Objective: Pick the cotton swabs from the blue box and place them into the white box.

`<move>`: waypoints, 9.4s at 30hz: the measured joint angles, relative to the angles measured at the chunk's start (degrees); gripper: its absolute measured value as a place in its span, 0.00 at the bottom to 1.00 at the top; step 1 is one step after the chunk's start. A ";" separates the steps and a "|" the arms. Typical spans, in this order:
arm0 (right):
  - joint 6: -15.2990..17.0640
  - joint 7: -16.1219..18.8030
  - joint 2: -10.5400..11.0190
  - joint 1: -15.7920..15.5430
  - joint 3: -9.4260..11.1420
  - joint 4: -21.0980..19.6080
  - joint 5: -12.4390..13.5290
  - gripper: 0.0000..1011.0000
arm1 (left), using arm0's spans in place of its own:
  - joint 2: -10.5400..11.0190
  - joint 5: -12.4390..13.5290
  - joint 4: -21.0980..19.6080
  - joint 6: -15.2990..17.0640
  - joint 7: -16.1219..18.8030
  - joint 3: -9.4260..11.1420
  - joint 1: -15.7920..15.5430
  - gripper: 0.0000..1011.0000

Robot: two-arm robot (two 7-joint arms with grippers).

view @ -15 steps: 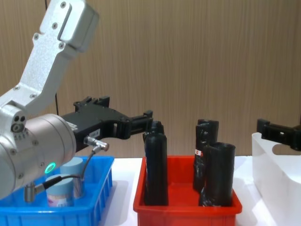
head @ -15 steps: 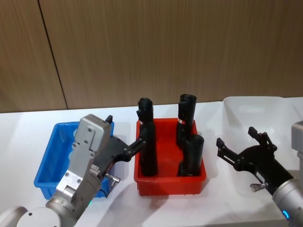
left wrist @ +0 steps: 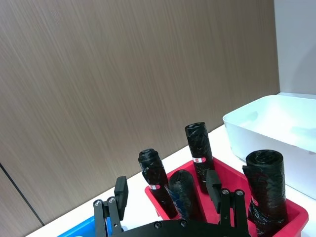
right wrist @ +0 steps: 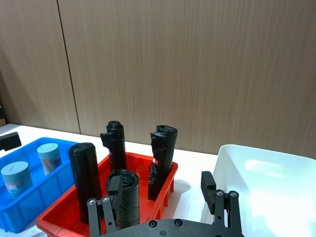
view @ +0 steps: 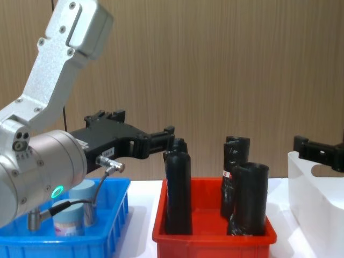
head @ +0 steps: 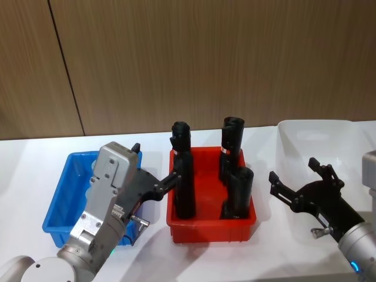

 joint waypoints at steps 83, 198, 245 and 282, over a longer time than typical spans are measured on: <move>0.00 0.00 0.00 0.00 0.00 0.00 0.00 0.99 | -1.90 -12.83 12.46 18.80 10.44 -7.19 -4.37 0.99; 0.00 0.00 0.00 0.00 0.00 0.00 0.00 0.99 | -2.19 -11.94 14.53 11.21 -44.83 -7.26 -13.07 0.66; 2.86 9.33 2.53 0.76 1.36 -0.87 2.29 0.99 | -1.59 -10.22 16.11 9.39 -55.16 -5.72 -14.71 0.66; 6.98 30.66 2.92 7.78 -0.97 4.51 0.18 0.99 | -1.52 -10.16 16.05 9.33 -55.28 -5.71 -14.71 0.66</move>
